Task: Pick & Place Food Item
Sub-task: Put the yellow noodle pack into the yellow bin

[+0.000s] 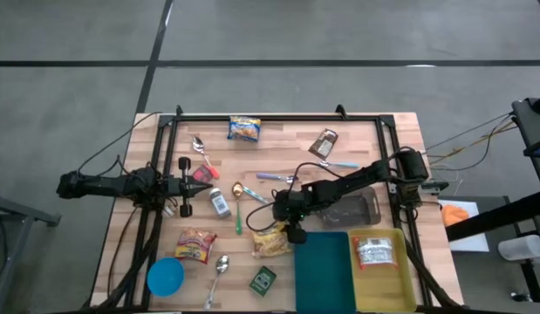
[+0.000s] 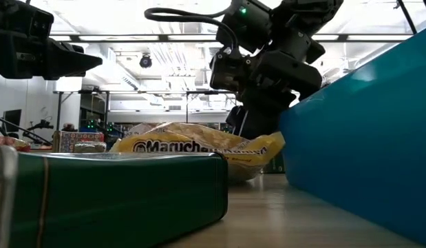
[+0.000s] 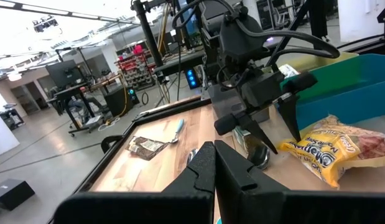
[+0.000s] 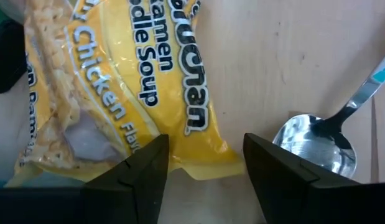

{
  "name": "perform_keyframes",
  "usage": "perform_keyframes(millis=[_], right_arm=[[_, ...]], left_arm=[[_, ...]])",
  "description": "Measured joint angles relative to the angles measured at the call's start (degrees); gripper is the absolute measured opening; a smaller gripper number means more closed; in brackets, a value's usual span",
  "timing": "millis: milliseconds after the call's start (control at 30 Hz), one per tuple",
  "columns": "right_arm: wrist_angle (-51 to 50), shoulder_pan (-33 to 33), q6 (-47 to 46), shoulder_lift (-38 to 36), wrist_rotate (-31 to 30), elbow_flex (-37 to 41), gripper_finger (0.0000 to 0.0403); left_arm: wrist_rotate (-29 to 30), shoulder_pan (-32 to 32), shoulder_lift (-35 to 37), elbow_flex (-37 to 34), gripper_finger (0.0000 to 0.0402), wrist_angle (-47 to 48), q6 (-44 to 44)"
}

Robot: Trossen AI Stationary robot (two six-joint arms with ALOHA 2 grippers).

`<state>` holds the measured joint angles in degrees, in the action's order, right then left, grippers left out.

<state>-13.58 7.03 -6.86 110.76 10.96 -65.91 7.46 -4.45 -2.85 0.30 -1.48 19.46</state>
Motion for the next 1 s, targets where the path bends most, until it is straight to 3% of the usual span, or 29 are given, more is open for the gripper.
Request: perform_keyframes(millis=[500,1000], right_arm=[[0.47,-0.02,1.63,0.00,0.01,0.02,0.0016],[0.44,-0.15,1.26,-1.39,-0.75,-1.06,0.0011]], left_arm=[[-0.02,0.00,0.00,0.00,0.0000,0.00,0.00],[-0.01,0.00,0.00,0.01,0.0000,0.00,0.00]])
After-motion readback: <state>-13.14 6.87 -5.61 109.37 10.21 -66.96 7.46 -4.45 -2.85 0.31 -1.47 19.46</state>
